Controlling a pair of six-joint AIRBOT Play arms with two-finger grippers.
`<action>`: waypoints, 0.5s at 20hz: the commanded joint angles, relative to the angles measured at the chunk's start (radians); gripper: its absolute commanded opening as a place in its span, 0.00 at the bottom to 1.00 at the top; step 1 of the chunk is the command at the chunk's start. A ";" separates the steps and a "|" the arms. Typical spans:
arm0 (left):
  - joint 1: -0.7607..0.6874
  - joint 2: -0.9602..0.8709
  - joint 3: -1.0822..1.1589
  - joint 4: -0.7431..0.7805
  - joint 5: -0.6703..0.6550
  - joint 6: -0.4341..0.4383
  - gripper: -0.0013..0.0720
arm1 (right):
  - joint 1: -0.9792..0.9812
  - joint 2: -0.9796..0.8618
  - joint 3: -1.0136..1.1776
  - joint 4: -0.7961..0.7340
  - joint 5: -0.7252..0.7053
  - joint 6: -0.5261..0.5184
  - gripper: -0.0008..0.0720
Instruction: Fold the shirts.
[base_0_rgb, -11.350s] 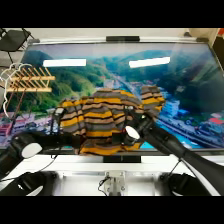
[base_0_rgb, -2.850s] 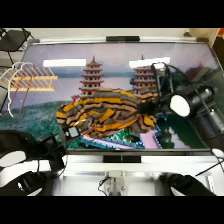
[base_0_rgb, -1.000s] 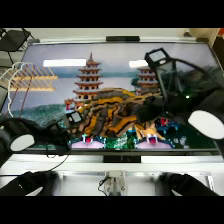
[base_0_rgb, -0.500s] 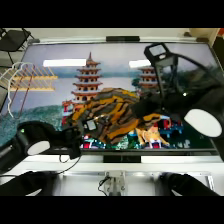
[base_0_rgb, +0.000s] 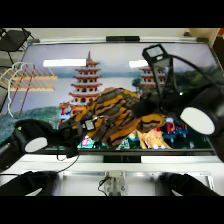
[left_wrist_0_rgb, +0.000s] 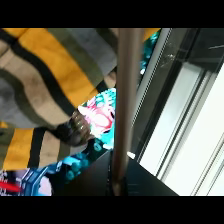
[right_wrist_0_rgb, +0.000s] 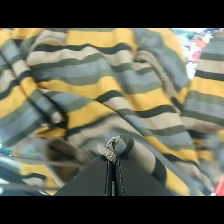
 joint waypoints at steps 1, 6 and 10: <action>0.064 0.034 0.000 0.013 -0.101 0.074 0.07 | 0.000 -0.001 0.001 -0.085 0.018 0.000 0.10; 0.037 0.003 0.000 -0.039 -0.014 0.064 0.07 | 0.001 -0.001 0.001 0.000 -0.098 -0.052 0.10; 0.037 -0.093 0.000 -0.103 0.152 -0.034 0.07 | 0.001 0.000 0.001 0.164 -0.178 -0.123 0.10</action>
